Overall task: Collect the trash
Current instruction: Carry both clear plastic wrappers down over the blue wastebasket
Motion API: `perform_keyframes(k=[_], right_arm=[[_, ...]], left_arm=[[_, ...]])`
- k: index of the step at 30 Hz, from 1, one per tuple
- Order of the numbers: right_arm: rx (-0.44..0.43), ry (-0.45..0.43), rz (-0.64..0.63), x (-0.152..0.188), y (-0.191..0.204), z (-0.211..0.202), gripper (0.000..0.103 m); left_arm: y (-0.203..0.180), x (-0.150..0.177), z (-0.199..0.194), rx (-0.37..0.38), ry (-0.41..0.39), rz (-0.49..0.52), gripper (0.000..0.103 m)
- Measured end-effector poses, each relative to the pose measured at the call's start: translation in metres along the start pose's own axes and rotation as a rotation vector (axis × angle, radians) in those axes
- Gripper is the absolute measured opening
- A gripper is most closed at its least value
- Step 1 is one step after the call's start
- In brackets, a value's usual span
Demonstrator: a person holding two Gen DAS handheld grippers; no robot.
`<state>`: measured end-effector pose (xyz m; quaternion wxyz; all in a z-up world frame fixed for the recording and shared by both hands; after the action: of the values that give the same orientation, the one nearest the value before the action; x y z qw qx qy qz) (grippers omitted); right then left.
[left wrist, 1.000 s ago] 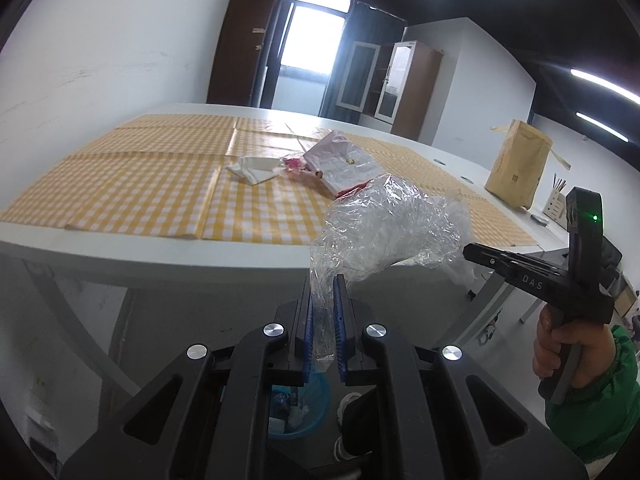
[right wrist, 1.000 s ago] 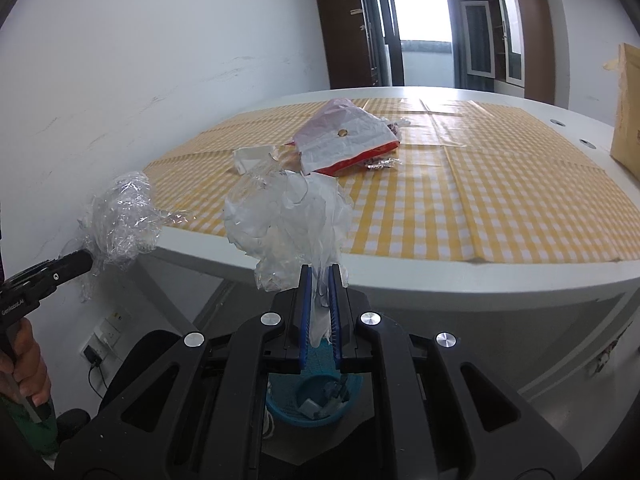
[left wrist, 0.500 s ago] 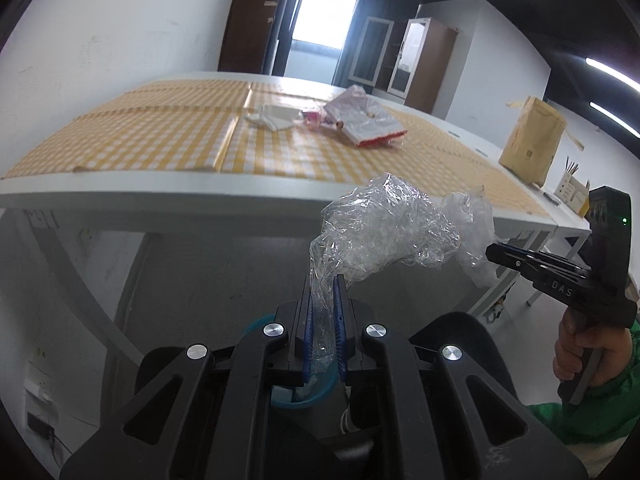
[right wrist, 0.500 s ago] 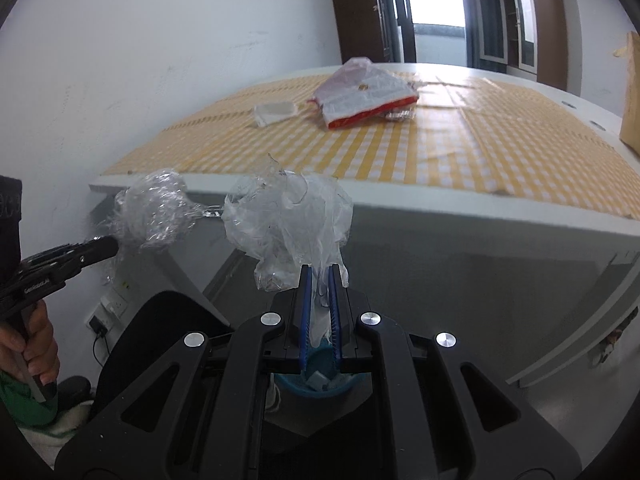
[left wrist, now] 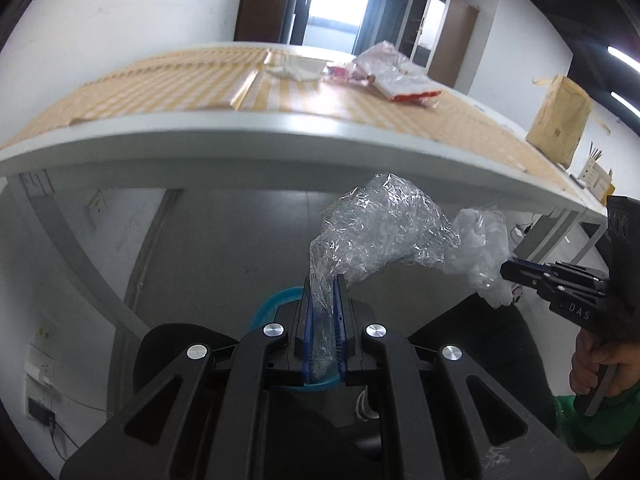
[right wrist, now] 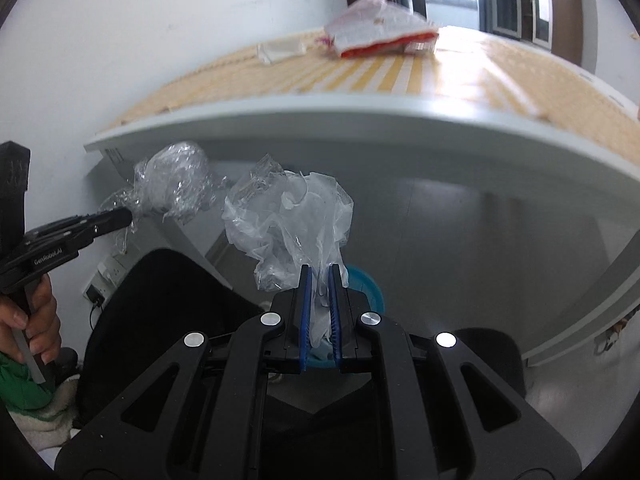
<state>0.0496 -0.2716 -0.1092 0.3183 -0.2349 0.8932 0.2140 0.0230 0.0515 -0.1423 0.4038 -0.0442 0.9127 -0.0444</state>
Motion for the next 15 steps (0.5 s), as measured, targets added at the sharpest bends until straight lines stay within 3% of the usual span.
perform_keyframes(k=[15], right_arm=[[0.013, 0.187, 0.019, 0.039, -0.012, 0.072, 0.008]], left_arm=[[0.023, 0.025, 0.073, 0.006, 0.161, -0.058, 0.008]])
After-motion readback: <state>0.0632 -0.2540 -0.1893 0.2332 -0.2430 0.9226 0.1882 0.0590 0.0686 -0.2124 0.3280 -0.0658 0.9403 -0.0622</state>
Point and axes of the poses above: each gripper's, at about its wrist camera, not at the fingertips, and z roughly the way its jaws point, y to its left, x to its underside, the point moved 7 cm from there along z, roughly the way its jaws point, and after that the axes turned 7 degrees about z, right-handed, at the moved point
